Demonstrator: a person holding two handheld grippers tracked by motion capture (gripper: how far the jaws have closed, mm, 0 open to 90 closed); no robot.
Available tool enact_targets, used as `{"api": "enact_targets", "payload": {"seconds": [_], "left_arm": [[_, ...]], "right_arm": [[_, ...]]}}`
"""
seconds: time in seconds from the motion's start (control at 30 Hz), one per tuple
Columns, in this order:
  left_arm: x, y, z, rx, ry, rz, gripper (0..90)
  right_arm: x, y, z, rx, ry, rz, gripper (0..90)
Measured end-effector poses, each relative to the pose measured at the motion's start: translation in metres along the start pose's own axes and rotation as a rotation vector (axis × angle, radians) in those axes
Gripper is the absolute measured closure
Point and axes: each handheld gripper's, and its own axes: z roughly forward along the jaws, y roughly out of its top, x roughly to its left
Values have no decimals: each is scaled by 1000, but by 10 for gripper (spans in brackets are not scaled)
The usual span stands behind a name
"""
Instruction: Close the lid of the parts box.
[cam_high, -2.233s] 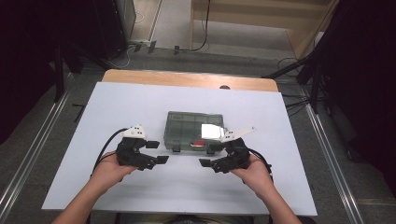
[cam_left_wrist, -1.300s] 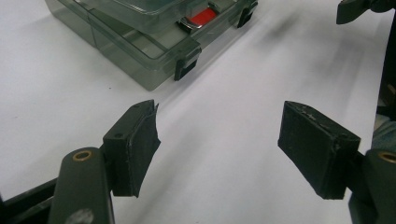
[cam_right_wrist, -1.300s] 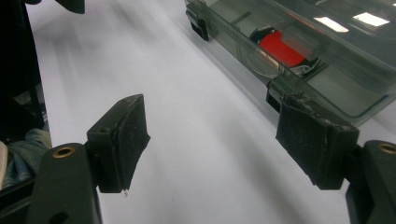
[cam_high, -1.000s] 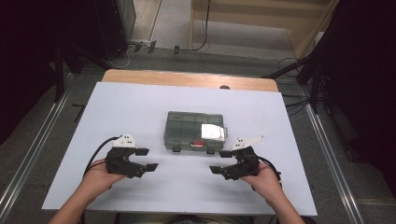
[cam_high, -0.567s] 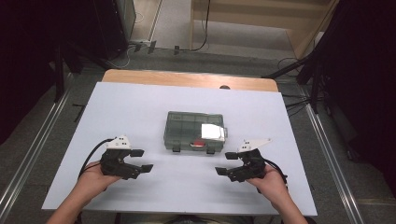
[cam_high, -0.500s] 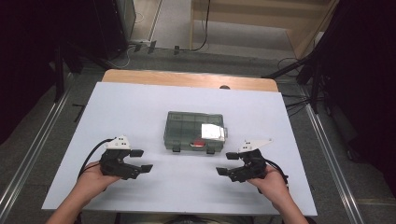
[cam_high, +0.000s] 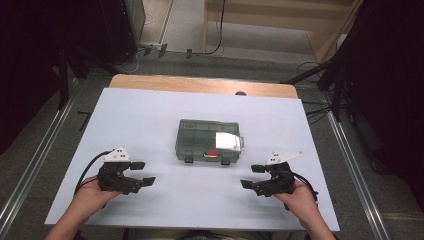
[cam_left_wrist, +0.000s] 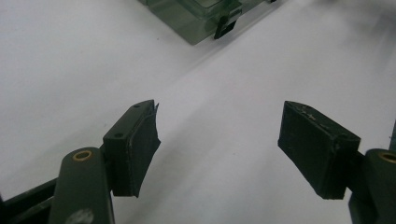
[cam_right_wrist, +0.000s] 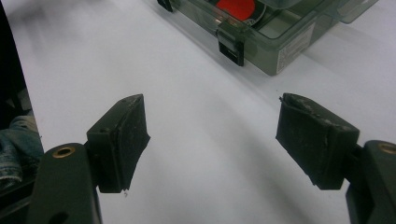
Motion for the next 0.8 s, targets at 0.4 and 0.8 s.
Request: {"api": "enact_targets", "payload": {"seconds": [0.4,0.8], "left_arm": [[10,-7,-7,2,20,-27,281],[12,-6,-2,21,23,-6,281]], "right_arm": [[-6,-4,1,9,-1,18,258],[-10,-2,5,12,-9,20,258]]}}
